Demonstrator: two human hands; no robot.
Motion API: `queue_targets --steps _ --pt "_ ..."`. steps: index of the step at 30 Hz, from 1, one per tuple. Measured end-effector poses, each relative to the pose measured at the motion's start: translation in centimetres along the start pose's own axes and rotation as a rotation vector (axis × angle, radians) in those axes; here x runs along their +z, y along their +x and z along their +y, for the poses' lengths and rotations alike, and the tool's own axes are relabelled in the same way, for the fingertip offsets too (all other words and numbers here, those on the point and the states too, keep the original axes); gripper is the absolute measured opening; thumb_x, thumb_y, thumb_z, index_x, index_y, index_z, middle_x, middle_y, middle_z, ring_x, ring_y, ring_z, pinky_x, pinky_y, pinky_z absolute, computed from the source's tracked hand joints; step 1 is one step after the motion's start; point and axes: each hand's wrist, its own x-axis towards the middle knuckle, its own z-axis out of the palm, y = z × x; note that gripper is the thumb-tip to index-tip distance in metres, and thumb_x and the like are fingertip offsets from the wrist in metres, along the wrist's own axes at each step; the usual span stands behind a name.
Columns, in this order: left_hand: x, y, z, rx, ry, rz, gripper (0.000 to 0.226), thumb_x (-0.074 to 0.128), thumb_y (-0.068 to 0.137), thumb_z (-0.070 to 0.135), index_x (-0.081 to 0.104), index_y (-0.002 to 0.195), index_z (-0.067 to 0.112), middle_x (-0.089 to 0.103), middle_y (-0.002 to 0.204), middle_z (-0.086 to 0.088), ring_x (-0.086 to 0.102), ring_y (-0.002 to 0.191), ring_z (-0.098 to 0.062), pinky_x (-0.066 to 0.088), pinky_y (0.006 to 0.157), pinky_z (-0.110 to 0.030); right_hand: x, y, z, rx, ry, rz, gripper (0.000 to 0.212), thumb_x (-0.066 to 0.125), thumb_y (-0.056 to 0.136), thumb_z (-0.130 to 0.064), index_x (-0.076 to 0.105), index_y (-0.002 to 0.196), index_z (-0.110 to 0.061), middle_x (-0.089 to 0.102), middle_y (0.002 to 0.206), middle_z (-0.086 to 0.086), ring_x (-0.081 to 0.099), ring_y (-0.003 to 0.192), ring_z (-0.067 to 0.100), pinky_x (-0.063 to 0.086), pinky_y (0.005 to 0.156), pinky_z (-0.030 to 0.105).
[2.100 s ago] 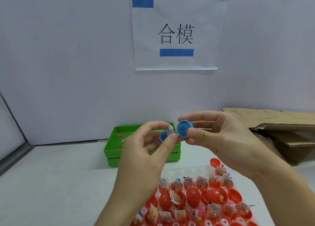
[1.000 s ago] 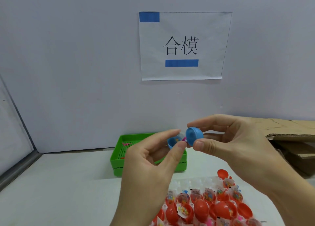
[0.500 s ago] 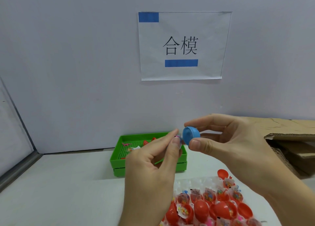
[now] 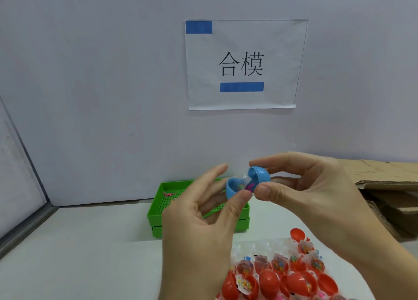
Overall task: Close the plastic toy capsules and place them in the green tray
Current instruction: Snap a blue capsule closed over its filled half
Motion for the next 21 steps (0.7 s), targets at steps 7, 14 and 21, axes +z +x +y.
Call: queue_targets --steps 7,14,21 --pt "-0.17 0.39 -0.16 0.003 -0.126 -0.11 0.043 0.081 0.052 0.011 0.075 0.095 0.017 0.078 0.086 0.005 0.075 0.081 -0.011 0.057 0.068 -0.015 -0.56 -0.13 -0.02 -0.004 0.068 -0.051 0.039 0.08 0.05 -0.029 0.079 0.089 -0.028 0.078 0.088 -0.005 0.076 0.079 0.015 0.056 0.064 0.013" --pt "-0.61 0.56 -0.31 0.091 -0.125 -0.163 0.037 0.086 0.065 0.005 0.073 0.095 0.023 0.076 0.094 0.0 0.073 0.089 -0.016 0.056 0.076 -0.017 -0.9 -0.17 -0.08 -0.006 0.083 -0.09 0.041 0.079 0.053 -0.025 0.079 0.094 -0.025 0.079 0.092 0.0 0.076 0.084 0.017 0.058 0.068 0.016" --pt "-0.79 0.58 -0.29 0.117 -0.087 -0.189 0.037 0.082 0.068 0.006 0.073 0.098 0.027 0.076 0.097 0.002 0.073 0.095 -0.018 0.056 0.08 -0.019 -0.6 -0.18 -0.05 -0.031 0.027 -0.066 0.038 0.082 0.052 -0.019 0.077 0.089 -0.019 0.078 0.086 0.003 0.077 0.075 0.02 0.058 0.065 0.017"
